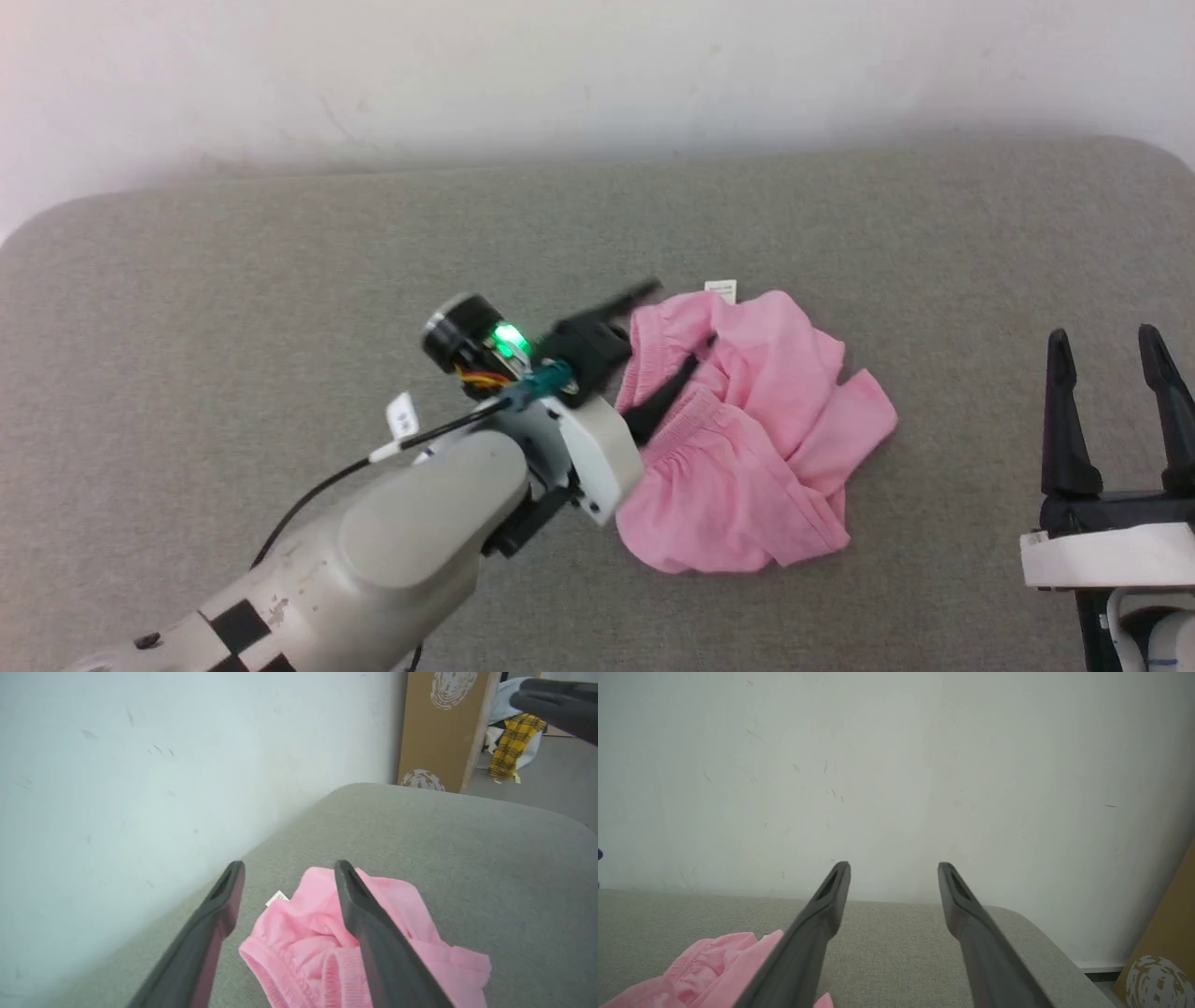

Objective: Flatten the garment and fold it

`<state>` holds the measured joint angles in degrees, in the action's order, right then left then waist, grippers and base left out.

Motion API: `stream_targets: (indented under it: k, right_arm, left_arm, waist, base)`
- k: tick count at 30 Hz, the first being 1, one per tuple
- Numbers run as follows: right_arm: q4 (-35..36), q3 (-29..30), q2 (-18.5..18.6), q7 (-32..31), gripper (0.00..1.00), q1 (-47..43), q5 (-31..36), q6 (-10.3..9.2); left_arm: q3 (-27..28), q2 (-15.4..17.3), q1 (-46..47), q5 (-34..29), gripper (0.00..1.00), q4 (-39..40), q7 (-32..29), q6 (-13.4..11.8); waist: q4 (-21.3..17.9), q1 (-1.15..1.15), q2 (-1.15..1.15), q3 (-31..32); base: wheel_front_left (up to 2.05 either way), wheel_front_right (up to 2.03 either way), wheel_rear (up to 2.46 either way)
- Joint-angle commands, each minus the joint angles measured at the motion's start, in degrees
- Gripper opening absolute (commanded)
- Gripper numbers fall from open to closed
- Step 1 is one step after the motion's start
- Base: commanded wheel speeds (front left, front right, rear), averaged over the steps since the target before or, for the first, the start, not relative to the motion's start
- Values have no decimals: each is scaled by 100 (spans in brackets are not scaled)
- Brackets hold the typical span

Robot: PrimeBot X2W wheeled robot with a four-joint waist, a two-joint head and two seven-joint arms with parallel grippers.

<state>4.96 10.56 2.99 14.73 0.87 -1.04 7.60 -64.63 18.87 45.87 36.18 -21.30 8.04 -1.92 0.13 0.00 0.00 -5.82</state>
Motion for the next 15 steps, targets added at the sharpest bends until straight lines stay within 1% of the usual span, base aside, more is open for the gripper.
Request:
stream_targets:
  k: [1,3,6,9,12,15]
  right_arm:
    - [11,-11,-12,27,100,-75,49,-11]
    - [12,-10,-12,27,100,-102,46,-11]
    - [29,-32,-12,27,100,-130,23,-11]
    - [65,-7,-12,27,100,-156,-12,-11]
    - [77,41,-12,27,100,-177,-44,-11]
    - [49,80,-12,27,100,-188,-96,-11]
  left_arm:
    - [168,26,-99,-100,100,8,310,-276]
    - [393,75,-200,-248,100,9,557,-689]
    - [896,134,-489,-412,100,131,683,-1346]
    - [1625,198,-914,-809,100,643,692,-1948]
    - [2267,253,-1491,-1199,100,1040,694,-2345]
    - [2827,266,-2076,-1557,100,1338,695,-2590]
  waist:
    - [179,0,0,169]
    - [220,0,0,205]
    - [261,0,0,232]
    - [302,0,0,224]
    - [341,0,0,219]
    - [375,0,0,224]
  base:
    - [0,0,0]
    - [0,0,0]
    - [0,0,0]
    - [0,0,0]
    - [0,0,0]
    - [0,0,0]
